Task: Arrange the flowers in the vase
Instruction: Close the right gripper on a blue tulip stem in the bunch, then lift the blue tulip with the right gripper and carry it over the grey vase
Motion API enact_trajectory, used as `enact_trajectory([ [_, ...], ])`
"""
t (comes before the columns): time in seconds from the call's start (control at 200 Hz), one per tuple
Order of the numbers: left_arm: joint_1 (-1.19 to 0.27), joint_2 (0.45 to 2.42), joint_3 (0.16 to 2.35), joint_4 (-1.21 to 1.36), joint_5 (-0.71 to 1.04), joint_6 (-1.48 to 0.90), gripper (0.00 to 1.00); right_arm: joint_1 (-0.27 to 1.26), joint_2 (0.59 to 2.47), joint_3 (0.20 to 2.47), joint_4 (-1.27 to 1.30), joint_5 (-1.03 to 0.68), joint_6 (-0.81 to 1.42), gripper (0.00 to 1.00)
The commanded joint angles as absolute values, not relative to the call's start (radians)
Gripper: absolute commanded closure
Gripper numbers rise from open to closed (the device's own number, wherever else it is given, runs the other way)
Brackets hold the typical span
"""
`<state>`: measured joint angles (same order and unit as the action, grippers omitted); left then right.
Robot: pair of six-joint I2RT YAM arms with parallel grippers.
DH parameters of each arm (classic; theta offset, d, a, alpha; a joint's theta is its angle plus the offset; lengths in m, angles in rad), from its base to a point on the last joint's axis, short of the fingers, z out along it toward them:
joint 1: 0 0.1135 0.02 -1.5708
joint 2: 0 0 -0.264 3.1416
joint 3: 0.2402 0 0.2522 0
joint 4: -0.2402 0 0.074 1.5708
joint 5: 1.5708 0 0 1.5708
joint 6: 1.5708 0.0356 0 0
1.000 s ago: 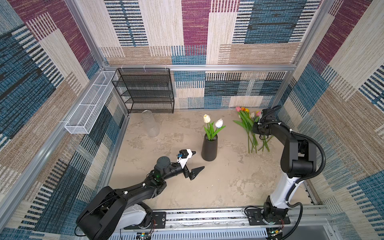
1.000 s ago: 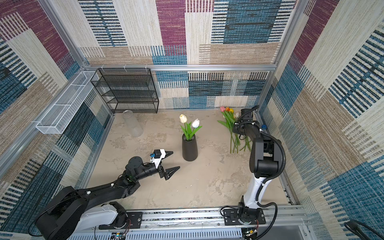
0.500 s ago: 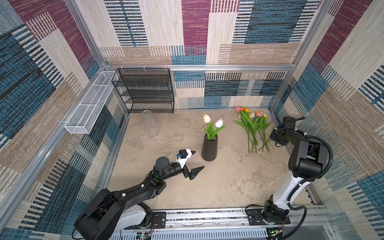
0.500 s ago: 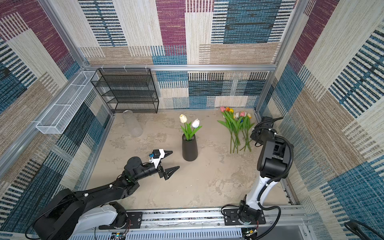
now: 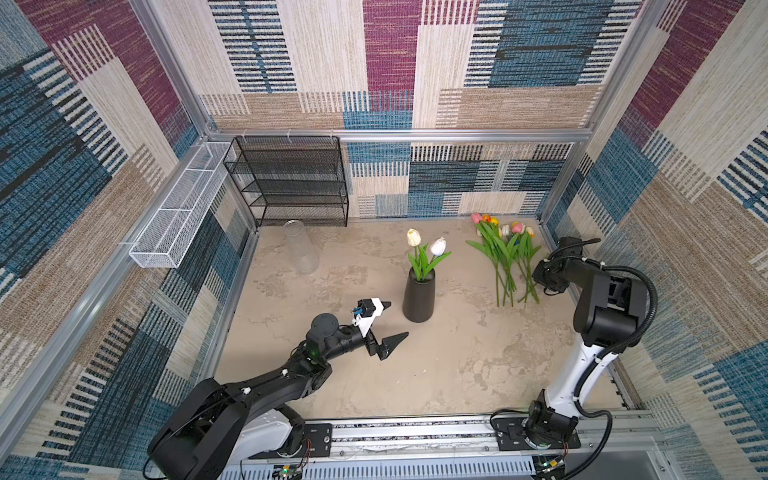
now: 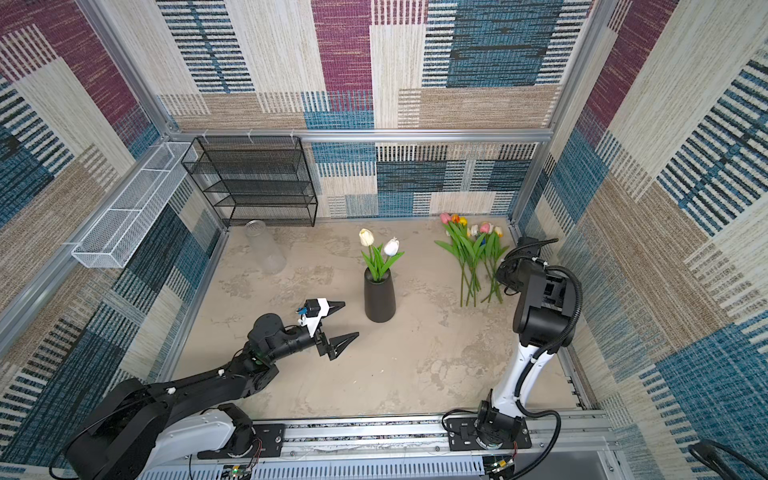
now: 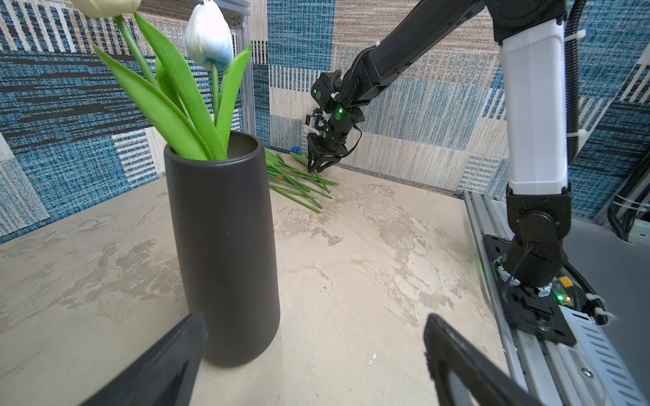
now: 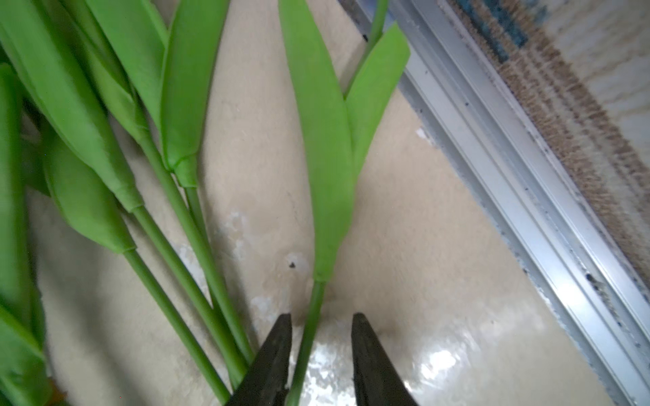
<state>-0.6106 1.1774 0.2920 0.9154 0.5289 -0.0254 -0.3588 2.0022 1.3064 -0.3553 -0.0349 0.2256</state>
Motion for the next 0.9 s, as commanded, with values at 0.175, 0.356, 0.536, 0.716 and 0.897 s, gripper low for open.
enact_trajectory([
  [0.175, -0.611, 1.178, 0.293, 0.93, 0.525, -0.024, 0.01, -0.347, 1.957, 1.3, -0.334, -0.034, 0.239, 0.98],
  [0.356, -0.611, 1.18, 0.291, 0.936, 0.528, -0.025, 0.0, -0.31, 1.845, 1.301, -0.331, -0.048, 0.244, 1.0],
  [0.536, -0.611, 1.165, 0.274, 0.969, 0.536, -0.024, 0.01, -0.213, 1.624, 1.269, -0.234, -0.157, 0.245, 1.0],
  [0.716, -0.612, 1.116, 0.227, 1.042, 0.543, -0.025, 0.0, -0.038, 1.339, 1.162, 0.03, -0.311, 0.188, 1.0],
  [0.897, -0.612, 1.076, 0.215, 1.031, 0.537, -0.015, 0.01, 0.09, 1.144, 1.035, 0.347, -0.572, 0.188, 1.0],
])
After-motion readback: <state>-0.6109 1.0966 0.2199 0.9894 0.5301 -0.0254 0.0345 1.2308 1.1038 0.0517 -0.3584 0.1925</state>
